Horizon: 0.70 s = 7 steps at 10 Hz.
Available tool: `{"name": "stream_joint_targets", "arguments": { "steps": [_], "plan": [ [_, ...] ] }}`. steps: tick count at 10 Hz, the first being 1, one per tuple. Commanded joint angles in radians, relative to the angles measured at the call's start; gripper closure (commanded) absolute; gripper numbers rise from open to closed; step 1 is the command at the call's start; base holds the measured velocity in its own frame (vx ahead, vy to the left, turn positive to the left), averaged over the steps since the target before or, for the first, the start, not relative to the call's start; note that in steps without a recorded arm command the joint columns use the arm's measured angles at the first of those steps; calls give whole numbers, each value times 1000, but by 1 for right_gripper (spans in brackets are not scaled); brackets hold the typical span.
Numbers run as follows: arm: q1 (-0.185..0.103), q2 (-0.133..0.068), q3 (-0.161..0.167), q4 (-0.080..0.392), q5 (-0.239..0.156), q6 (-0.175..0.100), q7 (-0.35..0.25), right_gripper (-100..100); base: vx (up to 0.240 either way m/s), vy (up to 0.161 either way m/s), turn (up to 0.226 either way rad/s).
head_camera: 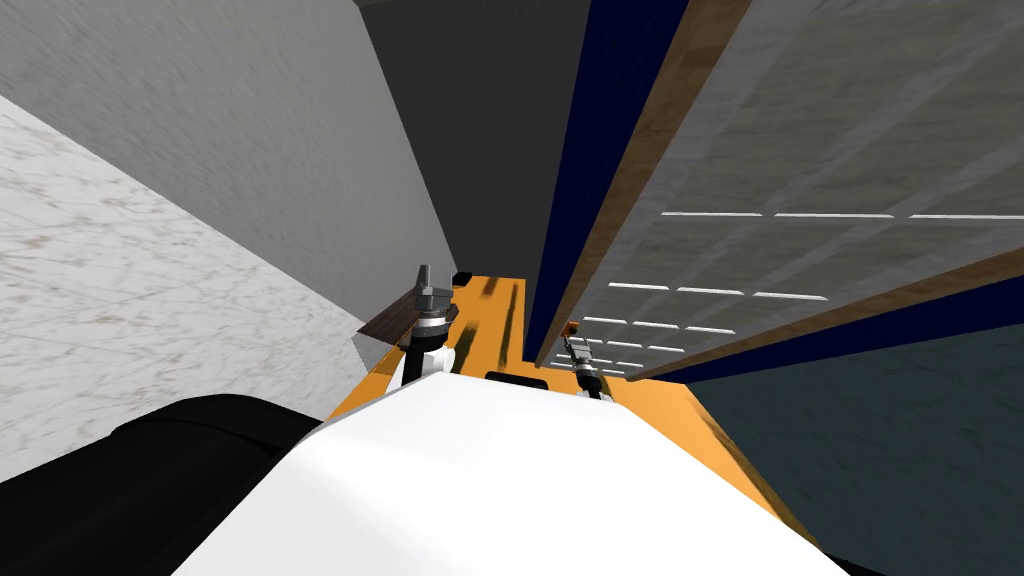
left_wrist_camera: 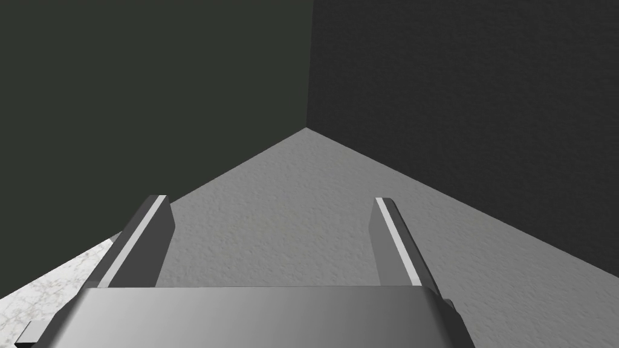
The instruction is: Pull the door open
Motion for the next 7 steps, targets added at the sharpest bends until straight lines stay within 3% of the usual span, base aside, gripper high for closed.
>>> {"name": "stream_joint_targets", "arguments": {
  "steps": [1, 3, 4, 5, 6, 7],
  "plan": [
    [-32, 14, -8, 8, -9, 31, 19, -100, 11, -53, 79],
    [-85, 29, -22, 48, -25, 52, 49, -100, 36, -76, 85],
    [-97, 34, -24, 57, -28, 57, 56, -100, 31, -73, 62],
    [-87, 31, -22, 69, -25, 44, 53, -100, -5, -22, 23],
    [-87, 31, -22, 69, -25, 44, 53, 100, -14, 8, -16],
    [-87, 31, -22, 69, -25, 44, 53, 100, 2, 6, -22]
  ]
}}
